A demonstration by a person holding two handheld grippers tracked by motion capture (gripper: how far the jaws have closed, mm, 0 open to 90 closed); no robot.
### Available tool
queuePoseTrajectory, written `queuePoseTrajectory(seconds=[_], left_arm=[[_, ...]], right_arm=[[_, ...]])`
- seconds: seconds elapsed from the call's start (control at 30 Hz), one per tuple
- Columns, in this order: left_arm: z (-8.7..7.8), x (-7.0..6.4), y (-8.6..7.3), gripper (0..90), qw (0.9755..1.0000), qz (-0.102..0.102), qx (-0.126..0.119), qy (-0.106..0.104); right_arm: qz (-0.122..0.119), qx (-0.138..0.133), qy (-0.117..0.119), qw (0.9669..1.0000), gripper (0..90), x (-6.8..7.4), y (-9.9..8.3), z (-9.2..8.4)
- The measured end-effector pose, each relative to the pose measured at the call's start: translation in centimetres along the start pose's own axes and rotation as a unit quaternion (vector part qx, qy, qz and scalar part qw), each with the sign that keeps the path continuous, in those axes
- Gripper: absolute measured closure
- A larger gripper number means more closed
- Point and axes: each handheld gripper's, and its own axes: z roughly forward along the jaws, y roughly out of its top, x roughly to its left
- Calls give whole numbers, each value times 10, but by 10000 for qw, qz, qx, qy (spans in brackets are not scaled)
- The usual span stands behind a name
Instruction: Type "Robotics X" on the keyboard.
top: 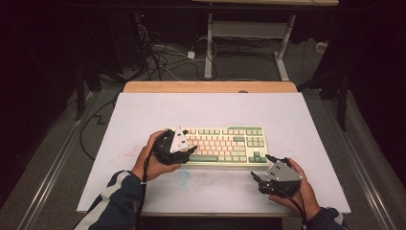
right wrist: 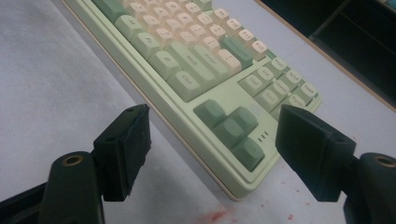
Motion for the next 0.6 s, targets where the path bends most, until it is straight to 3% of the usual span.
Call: queuePoseTrajectory(seconds=[0.07,0.17,0.3,0.6], left_arm=[[-4,1,-1,291,9999,78,-46,140],[-10,5,-2,253,9998,28,-125,154],[-16,10,-2,232,9994,-38,-233,244],[-38,19,-12,201,9986,81,-259,448]], right_arm=[[9,-3,0,10000,278,-1,0,0],[17,-1,-5,10000,277,-1,0,-1],[13,19,-4,10000,278,-1,0,0],[56,45,-7,10000,279,-2,-1,1]])
